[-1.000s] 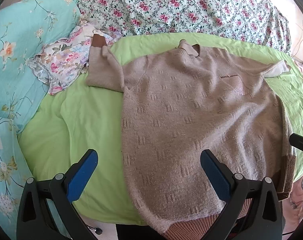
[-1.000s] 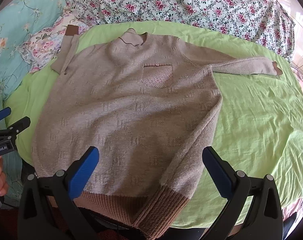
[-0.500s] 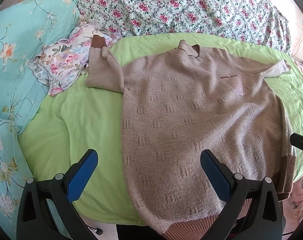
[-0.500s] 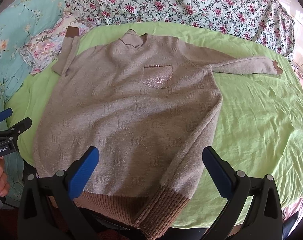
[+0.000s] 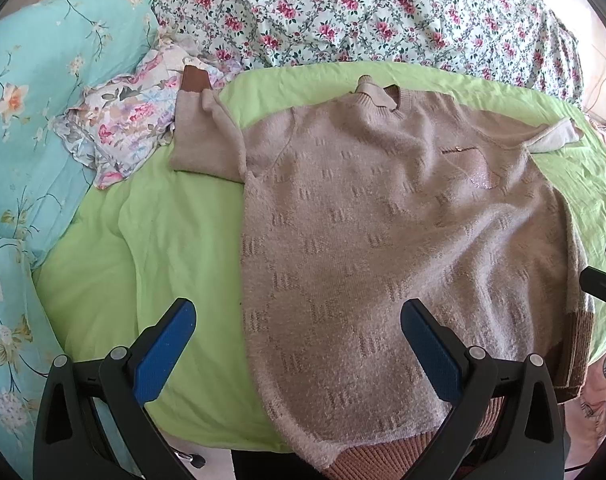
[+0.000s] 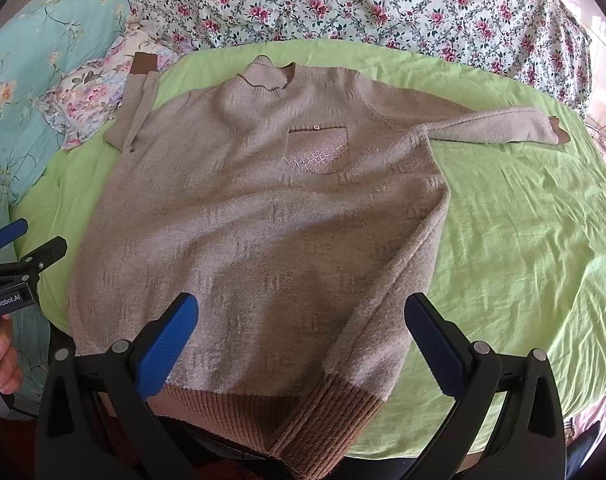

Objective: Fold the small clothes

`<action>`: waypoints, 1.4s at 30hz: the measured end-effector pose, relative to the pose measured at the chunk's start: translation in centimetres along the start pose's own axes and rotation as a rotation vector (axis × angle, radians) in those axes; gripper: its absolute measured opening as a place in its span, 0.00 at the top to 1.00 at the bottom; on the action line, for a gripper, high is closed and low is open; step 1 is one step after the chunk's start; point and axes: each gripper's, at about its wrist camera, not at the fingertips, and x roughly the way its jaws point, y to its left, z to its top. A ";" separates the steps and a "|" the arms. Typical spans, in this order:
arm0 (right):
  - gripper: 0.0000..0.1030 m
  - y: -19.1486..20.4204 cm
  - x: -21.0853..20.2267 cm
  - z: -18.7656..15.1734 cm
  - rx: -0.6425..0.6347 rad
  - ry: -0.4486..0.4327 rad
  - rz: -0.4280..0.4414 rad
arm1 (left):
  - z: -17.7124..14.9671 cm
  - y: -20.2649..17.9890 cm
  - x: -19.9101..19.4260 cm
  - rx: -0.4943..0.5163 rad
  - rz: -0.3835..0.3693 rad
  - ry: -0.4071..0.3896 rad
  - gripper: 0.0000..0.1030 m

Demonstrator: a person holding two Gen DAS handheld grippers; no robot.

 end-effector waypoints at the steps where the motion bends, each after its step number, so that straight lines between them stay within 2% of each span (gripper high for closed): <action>1: 0.00 0.0 0.1 0.0 0.001 -0.004 0.003 | -0.2 -0.2 0.2 0.000 -0.002 0.002 0.00; 6: 0.00 -0.3 0.3 0.2 0.016 -0.021 0.016 | -0.3 -1.0 1.3 -0.002 -0.011 0.016 0.00; 11: 0.00 -1.3 0.8 0.6 0.043 -0.044 0.037 | 0.2 -1.4 2.7 -0.030 -0.068 0.042 0.00; 18: 0.00 -6.0 1.9 2.5 0.157 -0.057 0.034 | 1.8 -1.9 5.1 -0.019 -0.019 0.051 0.00; 25: 0.00 -15.2 3.7 6.8 0.332 -0.104 -0.002 | 4.9 -2.1 7.6 -0.036 -0.008 0.043 0.00; 31: 0.00 -25.5 5.3 11.8 0.510 -0.193 -0.121 | 7.7 -2.2 9.4 -0.078 -0.064 0.028 0.00; 33: 0.00 -29.6 6.4 13.6 0.610 -0.211 -0.118 | 8.2 -2.6 10.2 -0.073 -0.071 0.042 0.00; 37: 0.01 -35.6 8.1 17.0 0.718 -0.255 -0.147 | 8.9 -3.4 11.7 -0.057 -0.053 0.054 0.00; 40: 0.07 -39.0 9.5 19.8 0.753 -0.273 -0.202 | 9.1 -3.9 13.1 -0.060 -0.061 0.075 0.00; 42: 0.18 -40.9 10.8 21.0 0.779 -0.251 -0.213 | 9.1 -4.5 14.1 -0.047 -0.060 0.091 0.01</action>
